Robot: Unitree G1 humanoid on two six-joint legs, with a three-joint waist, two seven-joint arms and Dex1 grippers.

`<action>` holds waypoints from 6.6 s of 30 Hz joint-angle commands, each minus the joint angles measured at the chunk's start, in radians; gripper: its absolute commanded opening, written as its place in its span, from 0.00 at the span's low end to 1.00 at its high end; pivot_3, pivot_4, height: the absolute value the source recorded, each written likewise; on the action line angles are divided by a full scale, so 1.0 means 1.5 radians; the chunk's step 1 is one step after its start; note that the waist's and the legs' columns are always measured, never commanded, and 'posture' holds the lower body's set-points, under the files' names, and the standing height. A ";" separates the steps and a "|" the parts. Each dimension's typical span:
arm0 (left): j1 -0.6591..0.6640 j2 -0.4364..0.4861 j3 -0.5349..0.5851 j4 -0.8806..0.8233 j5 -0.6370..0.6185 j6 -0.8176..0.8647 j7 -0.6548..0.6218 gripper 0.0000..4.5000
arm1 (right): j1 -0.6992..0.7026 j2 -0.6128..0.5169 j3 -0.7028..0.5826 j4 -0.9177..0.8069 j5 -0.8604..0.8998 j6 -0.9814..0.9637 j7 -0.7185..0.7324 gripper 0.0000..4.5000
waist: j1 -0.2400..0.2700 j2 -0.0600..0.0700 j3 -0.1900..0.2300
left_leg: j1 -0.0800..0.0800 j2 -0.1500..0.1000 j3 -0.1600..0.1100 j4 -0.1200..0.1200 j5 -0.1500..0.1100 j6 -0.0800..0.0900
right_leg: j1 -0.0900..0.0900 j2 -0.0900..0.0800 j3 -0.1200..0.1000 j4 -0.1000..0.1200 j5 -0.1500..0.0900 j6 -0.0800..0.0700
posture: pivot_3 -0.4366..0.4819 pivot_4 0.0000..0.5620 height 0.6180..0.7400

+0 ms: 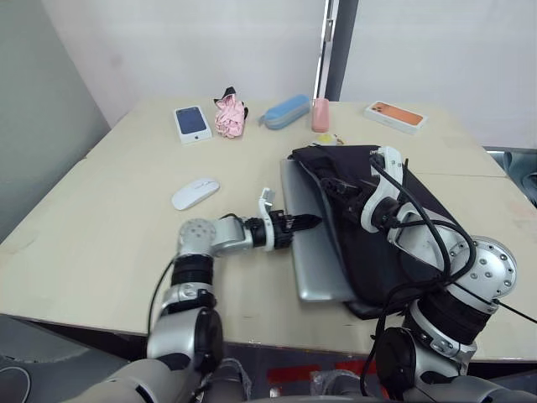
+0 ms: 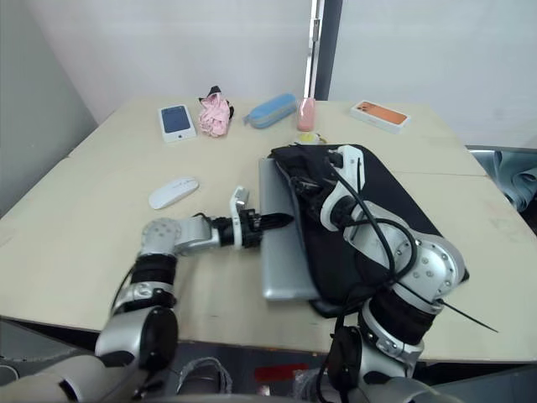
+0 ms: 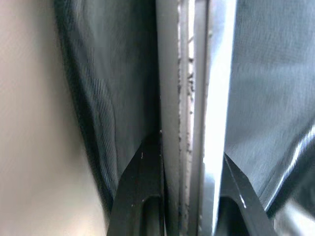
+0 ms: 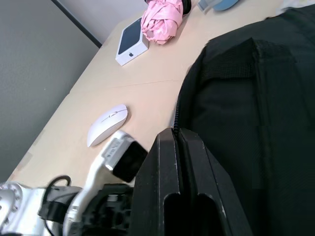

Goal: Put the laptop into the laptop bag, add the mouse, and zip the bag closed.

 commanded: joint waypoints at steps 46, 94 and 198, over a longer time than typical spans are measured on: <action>-0.136 -0.102 -0.096 0.230 0.234 -0.232 -0.306 0.07 | -0.055 -0.074 0.092 0.038 0.037 0.000 0.048 0.01 | 0.017 0.003 0.000 | 0.000 -0.003 -0.001 0.000 0.002 0.002 | 0.002 -0.004 -0.001 0.001 0.001 0.000 | 0.48 0.27 1.00; -0.038 0.187 -0.052 -0.221 0.121 -0.095 -0.365 0.83 | -0.031 -0.161 0.069 0.062 0.011 -0.030 0.108 0.00 | 0.013 0.003 0.000 | 0.000 -0.002 -0.001 -0.002 0.002 0.001 | 0.001 -0.003 -0.002 -0.002 0.001 0.000 | 0.48 0.27 1.00; 0.055 0.009 -0.210 -0.068 0.183 -0.064 -0.326 0.16 | -0.021 -0.140 0.089 0.048 0.024 -0.051 0.104 0.00 | 0.006 0.005 -0.001 | 0.001 -0.001 -0.002 -0.003 0.004 -0.001 | 0.002 -0.002 -0.002 0.002 -0.001 -0.003 | 0.48 0.27 1.00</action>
